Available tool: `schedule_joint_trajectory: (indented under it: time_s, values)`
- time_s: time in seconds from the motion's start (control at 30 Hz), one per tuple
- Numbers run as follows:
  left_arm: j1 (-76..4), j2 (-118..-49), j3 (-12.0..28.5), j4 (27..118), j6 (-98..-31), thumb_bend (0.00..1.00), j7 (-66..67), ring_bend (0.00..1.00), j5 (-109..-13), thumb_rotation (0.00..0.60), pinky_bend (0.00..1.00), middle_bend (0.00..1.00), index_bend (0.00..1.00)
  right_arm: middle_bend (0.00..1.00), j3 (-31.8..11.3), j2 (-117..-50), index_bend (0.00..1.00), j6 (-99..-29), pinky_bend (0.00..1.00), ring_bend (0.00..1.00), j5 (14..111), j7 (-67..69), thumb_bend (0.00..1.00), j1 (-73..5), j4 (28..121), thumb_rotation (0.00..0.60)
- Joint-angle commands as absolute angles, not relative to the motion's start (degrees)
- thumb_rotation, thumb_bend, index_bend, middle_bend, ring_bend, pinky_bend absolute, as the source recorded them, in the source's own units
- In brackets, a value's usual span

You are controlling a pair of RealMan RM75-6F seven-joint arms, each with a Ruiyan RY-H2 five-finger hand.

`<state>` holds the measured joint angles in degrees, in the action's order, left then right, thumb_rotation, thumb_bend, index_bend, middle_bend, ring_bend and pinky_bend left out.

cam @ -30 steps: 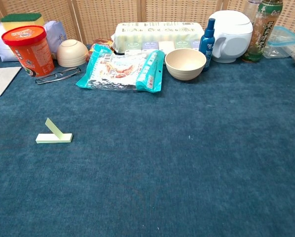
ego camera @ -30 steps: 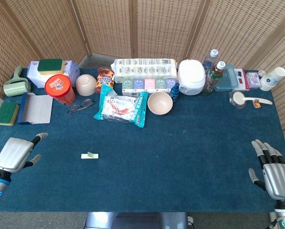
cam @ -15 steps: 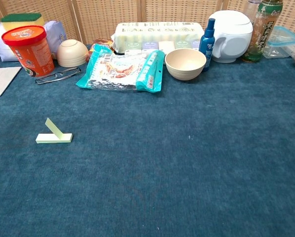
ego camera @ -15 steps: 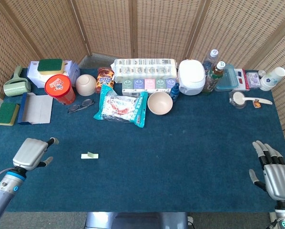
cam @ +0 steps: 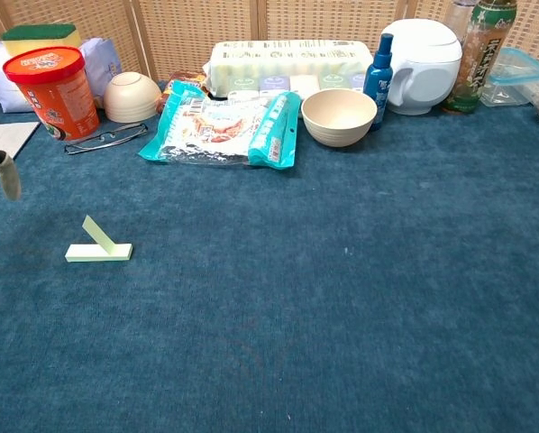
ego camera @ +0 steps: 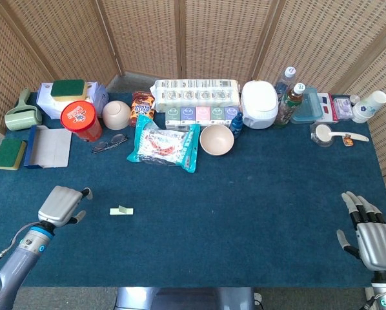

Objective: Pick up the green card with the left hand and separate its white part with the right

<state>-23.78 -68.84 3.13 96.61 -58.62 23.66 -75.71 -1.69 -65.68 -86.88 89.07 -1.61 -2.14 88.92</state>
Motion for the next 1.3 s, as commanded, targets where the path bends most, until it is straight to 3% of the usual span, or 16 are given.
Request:
schedule_joint_trajectory:
  time_s: [0.03,1.3]
  values:
    - [-24.48,-69.85,2.99,95.89,-57.99,0.29,24.16,1.00,-75.32,0.600,1.00,0.97,0.39,0.12,-1.68,-65.83,0.00,-86.81,0.18,0.10,89.02,-1.41,0.40,-2.16,88.68,0.600]
    - [-31.14,-80.89,2.06,91.53,-53.70,0.28,31.60,1.00,-66.81,0.600,1.00,0.97,0.40,0.10,-1.24,-66.80,0.00,-88.21,0.18,0.10,88.00,2.17,0.40,-0.10,85.35,0.600]
